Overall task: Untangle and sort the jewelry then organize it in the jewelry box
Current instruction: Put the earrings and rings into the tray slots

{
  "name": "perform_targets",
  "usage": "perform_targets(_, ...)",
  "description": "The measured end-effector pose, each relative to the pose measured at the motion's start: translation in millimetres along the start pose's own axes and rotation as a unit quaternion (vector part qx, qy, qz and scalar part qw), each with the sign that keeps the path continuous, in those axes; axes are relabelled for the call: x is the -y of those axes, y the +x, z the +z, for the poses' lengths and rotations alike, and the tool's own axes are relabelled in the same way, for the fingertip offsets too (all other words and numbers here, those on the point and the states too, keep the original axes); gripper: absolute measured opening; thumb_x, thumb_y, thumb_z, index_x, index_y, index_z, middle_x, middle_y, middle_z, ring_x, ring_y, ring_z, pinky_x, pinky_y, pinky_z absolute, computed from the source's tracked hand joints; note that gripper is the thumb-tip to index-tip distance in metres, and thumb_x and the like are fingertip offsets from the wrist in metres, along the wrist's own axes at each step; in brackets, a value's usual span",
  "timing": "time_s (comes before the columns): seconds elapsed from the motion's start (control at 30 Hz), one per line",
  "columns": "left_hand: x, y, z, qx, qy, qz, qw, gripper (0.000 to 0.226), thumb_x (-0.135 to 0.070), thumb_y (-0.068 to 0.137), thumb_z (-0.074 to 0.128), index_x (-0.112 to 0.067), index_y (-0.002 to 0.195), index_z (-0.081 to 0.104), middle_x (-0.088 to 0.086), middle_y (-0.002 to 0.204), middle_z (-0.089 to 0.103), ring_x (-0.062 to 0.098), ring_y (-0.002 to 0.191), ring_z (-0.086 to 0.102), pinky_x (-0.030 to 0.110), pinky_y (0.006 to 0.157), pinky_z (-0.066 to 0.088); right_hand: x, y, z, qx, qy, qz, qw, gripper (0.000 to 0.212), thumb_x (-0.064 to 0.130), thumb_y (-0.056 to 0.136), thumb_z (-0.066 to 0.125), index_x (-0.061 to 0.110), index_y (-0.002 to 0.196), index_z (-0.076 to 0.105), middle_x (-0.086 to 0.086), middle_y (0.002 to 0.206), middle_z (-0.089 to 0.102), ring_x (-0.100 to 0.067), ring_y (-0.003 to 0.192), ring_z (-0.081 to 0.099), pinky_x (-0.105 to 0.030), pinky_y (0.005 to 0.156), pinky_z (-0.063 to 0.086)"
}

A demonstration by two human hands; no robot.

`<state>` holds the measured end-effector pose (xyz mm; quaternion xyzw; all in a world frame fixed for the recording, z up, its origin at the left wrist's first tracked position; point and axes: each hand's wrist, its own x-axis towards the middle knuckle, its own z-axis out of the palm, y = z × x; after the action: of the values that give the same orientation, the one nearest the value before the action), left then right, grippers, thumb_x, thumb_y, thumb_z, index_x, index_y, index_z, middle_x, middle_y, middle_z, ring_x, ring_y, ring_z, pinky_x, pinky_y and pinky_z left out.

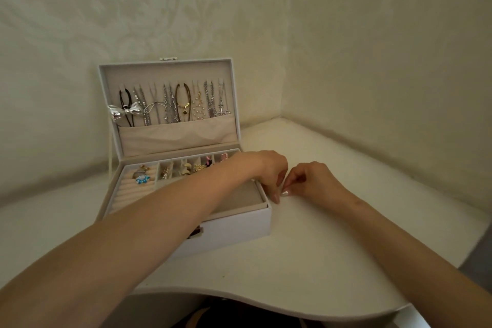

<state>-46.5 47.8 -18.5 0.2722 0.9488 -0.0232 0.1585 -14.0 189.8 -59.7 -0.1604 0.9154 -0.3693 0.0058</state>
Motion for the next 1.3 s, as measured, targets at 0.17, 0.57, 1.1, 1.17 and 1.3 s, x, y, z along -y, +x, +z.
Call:
perform_targets(0.17,-3.7,-3.8,-2.2,-0.013,-0.055,0.009,0.998,0.028,-0.015,0.076,0.077,0.000,0.098,0.069,0.008,0.083,0.067,-0.001,0.046,0.048,0.014,0.057,0.043,-0.3,0.8,2.4,-0.026,-0.013,-0.002,1.000,0.014,0.011,0.075,0.077,0.021,0.068,0.068,0.000,0.077,0.069,-0.014,0.076,0.061,-0.022,0.072,0.046)
perform_targets(0.57,2.5,-13.5,-6.2,-0.055,-0.128,0.005,0.990,0.010,-0.008,0.077,0.071,-0.012,0.083,0.064,0.005,0.077,0.064,0.004,0.052,0.057,0.016,0.055,0.048,23.2,-9.5,-15.4,-0.030,0.177,-0.012,0.984,0.009,-0.002,0.073,0.076,0.007,0.074,0.073,-0.007,0.068,0.069,-0.008,0.057,0.060,-0.018,0.059,0.050)
perform_targets(1.1,56.8,-130.4,-22.0,-0.010,-0.236,-0.056,0.970,0.016,-0.005,0.076,0.076,-0.015,0.075,0.064,-0.003,0.064,0.065,0.000,0.056,0.058,0.015,0.057,0.047,71.6,1.5,-6.1,0.024,0.140,-0.136,0.980,0.026,0.007,0.065,0.084,0.015,0.089,0.075,0.002,0.077,0.063,-0.004,0.067,0.054,-0.010,0.065,0.040)
perform_targets(1.17,53.5,-126.6,-25.7,-0.065,-0.179,-0.067,0.979,0.013,-0.015,0.076,0.077,-0.019,0.079,0.065,0.001,0.075,0.067,0.003,0.061,0.057,0.015,0.061,0.045,52.9,7.5,-15.1,0.022,0.061,-0.080,0.995,0.035,0.012,0.065,0.085,0.018,0.097,0.072,0.000,0.085,0.064,-0.003,0.066,0.054,-0.010,0.064,0.041)
perform_targets(1.3,34.8,-107.2,-35.7,-0.194,-0.126,-0.069,0.970,0.008,-0.022,0.082,0.070,-0.022,0.082,0.062,-0.003,0.080,0.064,0.009,0.073,0.057,0.023,0.069,0.046,38.8,9.7,9.9,0.122,-0.102,-0.052,0.986,0.050,0.021,0.065,0.086,0.019,0.111,0.067,0.007,0.089,0.051,-0.003,0.070,0.048,-0.017,0.065,0.038)
